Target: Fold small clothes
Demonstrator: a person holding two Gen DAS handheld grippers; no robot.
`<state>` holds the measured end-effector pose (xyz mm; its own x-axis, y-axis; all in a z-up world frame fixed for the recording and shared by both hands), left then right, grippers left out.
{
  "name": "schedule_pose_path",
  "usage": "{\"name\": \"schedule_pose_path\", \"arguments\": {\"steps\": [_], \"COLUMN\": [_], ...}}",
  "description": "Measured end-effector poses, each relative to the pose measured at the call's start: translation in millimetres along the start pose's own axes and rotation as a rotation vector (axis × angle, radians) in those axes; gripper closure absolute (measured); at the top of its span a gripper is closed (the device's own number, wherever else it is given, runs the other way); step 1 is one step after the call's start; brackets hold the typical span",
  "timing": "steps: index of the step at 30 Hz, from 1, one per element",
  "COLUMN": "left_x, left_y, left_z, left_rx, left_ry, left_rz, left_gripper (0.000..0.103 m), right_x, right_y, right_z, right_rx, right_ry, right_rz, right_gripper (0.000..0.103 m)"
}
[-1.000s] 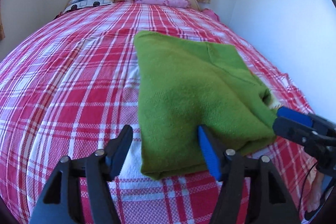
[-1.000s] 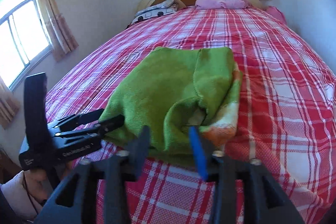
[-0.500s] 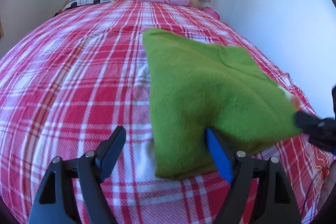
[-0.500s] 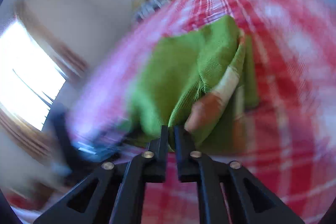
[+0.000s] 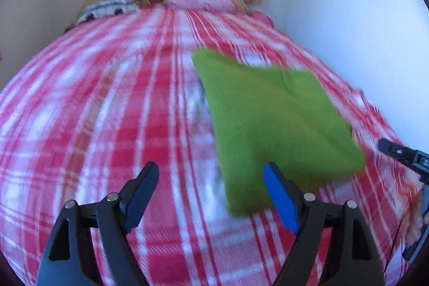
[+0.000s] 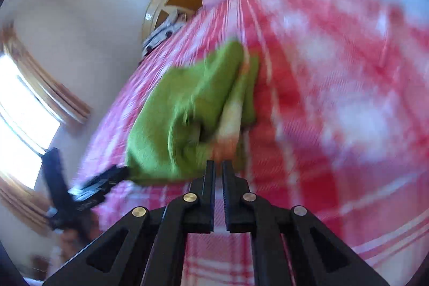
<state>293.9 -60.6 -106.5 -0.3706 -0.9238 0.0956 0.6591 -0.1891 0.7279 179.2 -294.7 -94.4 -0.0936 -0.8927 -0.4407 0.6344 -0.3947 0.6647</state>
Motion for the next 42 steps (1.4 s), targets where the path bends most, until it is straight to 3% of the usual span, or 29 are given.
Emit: {"name": "schedule_pose_path", "arguments": {"steps": [2,5,9,12,18,22,32,33,35,36,37,39,42], "left_x": [-0.5,8.2,28.6,34.7,33.9,26.3,26.4,26.1,25.8,26.0,27.1,27.7,23.0], "left_y": [18.5,43.3,47.8,39.7,34.6,33.0,30.2,29.5,28.7,29.2,31.1,37.9,51.1], "left_z": [-4.0,-24.2,-69.9,-87.3,-96.1,-101.7,-94.7,-91.1,-83.8,-81.4,-75.7,-65.7,-63.3], "left_rx": [0.021,0.032,-0.010,-0.020,-0.005,-0.023,-0.032,-0.030,-0.037,-0.046,-0.058,-0.048,-0.034], "left_ry": [0.029,0.102,0.193,0.200,0.200,0.167,0.154,0.145,0.127,0.117,0.083,0.018,-0.002], "left_rz": [0.005,-0.018,-0.087,-0.094,-0.080,-0.006,0.000,-0.007,-0.027,-0.031,-0.032,-0.013,0.031], "left_gripper": [0.021,0.021,0.021,0.021,0.016,0.008,0.004,0.004,0.004,0.005,0.005,0.005,0.005], "right_x": [-19.4,-41.0,-50.5,-26.8,-14.1,-16.9,-21.9,-22.6,-22.4,-20.7,-18.1,-12.6,4.3], "right_y": [26.3,48.1,47.5,31.2,24.0,25.3,26.9,28.6,32.5,34.1,36.3,40.9,55.2], "right_z": [3.6,-17.2,-77.9,-110.2,-121.8,-124.9,-114.1,-105.0,-84.5,-75.2,-66.6,-55.0,-49.0], "right_rx": [0.058,0.064,0.021,-0.063,-0.023,-0.017,-0.014,0.004,0.058,0.081,0.102,0.117,0.119], "right_ry": [-0.017,-0.008,-0.162,-0.250,-0.200,-0.189,-0.167,-0.153,-0.125,-0.125,-0.132,-0.131,-0.110], "right_rz": [0.089,0.157,0.296,0.288,0.255,0.245,0.213,0.186,0.146,0.136,0.129,0.120,0.029], "right_gripper": [0.098,0.098,0.098,0.098,0.098,0.098,0.095,0.093,0.072,0.045,0.030,0.030,0.030]}}
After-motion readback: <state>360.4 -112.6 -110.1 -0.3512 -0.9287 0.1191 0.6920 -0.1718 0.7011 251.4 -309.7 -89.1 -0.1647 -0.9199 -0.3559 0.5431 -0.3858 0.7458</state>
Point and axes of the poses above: each gripper's, at about its wrist camera, not at the fingertips, and z roughly against the way its jaws point, x to its right, y to its top, the point moved 9 cm from there along -z, roughly the way its jaws point, and after that the axes turned 2 degrees about -z, right-handed, at the moved point
